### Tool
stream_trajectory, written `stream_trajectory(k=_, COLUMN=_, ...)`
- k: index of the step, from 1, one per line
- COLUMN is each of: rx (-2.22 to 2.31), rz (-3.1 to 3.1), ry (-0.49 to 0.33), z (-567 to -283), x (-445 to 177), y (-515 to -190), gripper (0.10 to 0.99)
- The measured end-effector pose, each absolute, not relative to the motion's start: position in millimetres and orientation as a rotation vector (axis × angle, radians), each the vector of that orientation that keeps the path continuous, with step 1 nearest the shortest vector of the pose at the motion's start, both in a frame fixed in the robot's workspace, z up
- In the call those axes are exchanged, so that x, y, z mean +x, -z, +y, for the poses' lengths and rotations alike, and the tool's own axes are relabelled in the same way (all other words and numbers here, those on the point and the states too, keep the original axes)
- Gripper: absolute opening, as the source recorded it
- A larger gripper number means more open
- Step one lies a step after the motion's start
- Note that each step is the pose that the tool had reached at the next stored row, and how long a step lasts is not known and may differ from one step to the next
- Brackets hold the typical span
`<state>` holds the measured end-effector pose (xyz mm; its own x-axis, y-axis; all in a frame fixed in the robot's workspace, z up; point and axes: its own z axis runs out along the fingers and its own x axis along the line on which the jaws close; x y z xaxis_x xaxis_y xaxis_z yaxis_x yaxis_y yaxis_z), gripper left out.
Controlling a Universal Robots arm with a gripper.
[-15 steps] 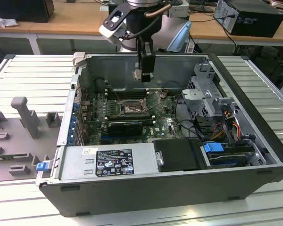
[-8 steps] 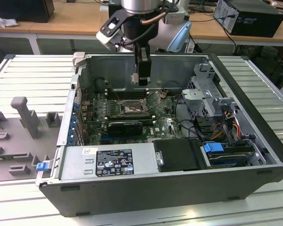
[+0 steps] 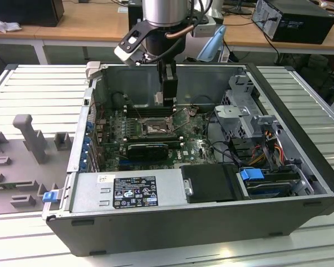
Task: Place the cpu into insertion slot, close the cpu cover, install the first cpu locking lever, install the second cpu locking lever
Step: 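Place the cpu into insertion slot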
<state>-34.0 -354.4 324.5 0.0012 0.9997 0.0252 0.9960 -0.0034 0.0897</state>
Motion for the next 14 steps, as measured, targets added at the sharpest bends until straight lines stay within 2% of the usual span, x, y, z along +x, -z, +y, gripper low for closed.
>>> stream_trajectory(k=9, rx=2.134, rz=2.243, ry=-0.134, z=-354, x=-36, y=-312, gripper=0.537)
stream_trajectory(k=14, rx=2.158, rz=2.219, ry=-0.133, z=-353, x=-38, y=-294, gripper=0.537)
